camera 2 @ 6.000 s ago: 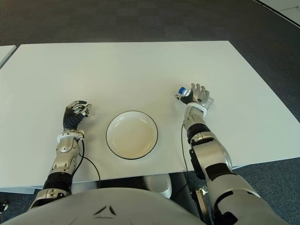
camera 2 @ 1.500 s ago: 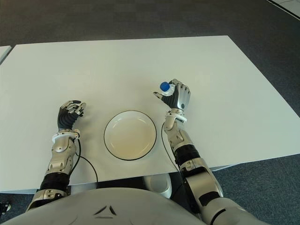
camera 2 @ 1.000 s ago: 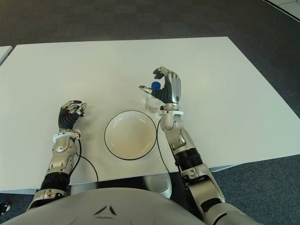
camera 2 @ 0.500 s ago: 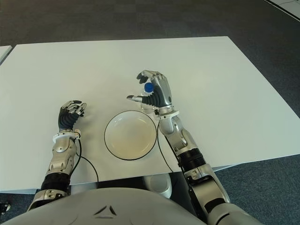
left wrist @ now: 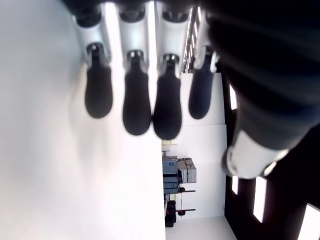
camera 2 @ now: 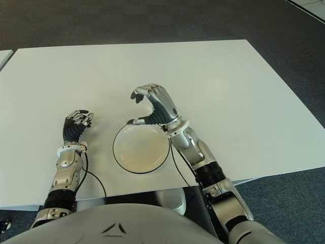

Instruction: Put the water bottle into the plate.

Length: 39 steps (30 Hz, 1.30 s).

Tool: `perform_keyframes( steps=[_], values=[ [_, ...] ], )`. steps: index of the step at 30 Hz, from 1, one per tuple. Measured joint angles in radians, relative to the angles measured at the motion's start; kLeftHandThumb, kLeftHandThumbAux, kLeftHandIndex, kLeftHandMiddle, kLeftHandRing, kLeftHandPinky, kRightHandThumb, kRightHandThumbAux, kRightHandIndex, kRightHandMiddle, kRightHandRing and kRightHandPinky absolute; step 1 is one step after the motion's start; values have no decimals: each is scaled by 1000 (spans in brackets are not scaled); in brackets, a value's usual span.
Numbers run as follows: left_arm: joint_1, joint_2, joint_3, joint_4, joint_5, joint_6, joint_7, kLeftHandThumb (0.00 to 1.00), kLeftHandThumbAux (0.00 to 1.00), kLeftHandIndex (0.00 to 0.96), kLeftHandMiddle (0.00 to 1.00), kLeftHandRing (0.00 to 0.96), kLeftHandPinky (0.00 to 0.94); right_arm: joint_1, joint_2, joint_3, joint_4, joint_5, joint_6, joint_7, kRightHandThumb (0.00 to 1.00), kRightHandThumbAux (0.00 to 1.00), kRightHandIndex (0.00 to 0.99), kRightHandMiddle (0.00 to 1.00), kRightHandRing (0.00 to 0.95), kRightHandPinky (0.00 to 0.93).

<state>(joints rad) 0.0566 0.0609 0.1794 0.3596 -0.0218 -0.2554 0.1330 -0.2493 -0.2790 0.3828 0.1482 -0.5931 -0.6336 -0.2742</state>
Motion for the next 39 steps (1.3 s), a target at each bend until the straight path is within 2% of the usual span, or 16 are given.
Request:
perform_keyframes(
  steps=[10, 14, 16, 18, 19, 20, 23, 25, 29, 34, 39],
  values=[
    [-4, 3, 3, 13, 0, -5, 1, 708, 712, 434, 670, 650, 621, 0, 1, 3, 27, -17, -61, 16, 726, 713, 440, 884, 893, 889],
    [-5, 3, 4, 20, 0, -12, 1, 707, 712, 434, 661, 640, 603, -5, 6, -12, 72, -19, -79, -6, 719, 708, 435, 843, 852, 833],
    [-6, 3, 4, 26, 0, -16, 1, 707, 712, 434, 658, 637, 600, -9, 11, -21, 98, -10, -82, -14, 717, 706, 431, 792, 807, 783],
    [-6, 3, 4, 29, 0, -19, 1, 707, 712, 434, 654, 634, 600, -13, 18, -31, 121, 2, -82, -14, 713, 705, 424, 653, 698, 680],
    [-7, 3, 4, 30, 0, -20, 1, 707, 712, 434, 653, 634, 601, -15, 22, -36, 131, 9, -82, -13, 663, 585, 297, 484, 514, 521],
    [-7, 2, 4, 30, 0, -20, 1, 707, 712, 434, 653, 634, 601, -16, 24, -41, 136, 19, -79, -5, 644, 542, 251, 423, 448, 464],
    [-7, 0, 4, 29, 0, -20, 1, 707, 711, 434, 651, 631, 602, -16, 29, -52, 140, 55, -62, 29, 565, 385, 79, 174, 172, 199],
    [-7, -1, 4, 29, -3, -20, 1, 708, 711, 434, 650, 630, 602, -16, 30, -63, 147, 90, -46, 61, 538, 335, 40, 92, 88, 107],
    [-7, -4, 4, 25, -10, -20, -1, 707, 711, 434, 647, 626, 596, -19, 34, -98, 212, 151, -22, 95, 513, 246, 8, 19, 18, 22],
    [-4, -4, 5, 24, -19, -23, -3, 708, 711, 434, 646, 628, 601, -38, 69, -134, 268, 234, -21, 116, 522, 187, 1, 3, 2, 3],
    [-5, -3, 6, 25, -19, -23, -3, 708, 711, 434, 647, 629, 602, -64, 126, -168, 395, 302, -35, 119, 558, 159, 0, 0, 0, 0]
  ],
)
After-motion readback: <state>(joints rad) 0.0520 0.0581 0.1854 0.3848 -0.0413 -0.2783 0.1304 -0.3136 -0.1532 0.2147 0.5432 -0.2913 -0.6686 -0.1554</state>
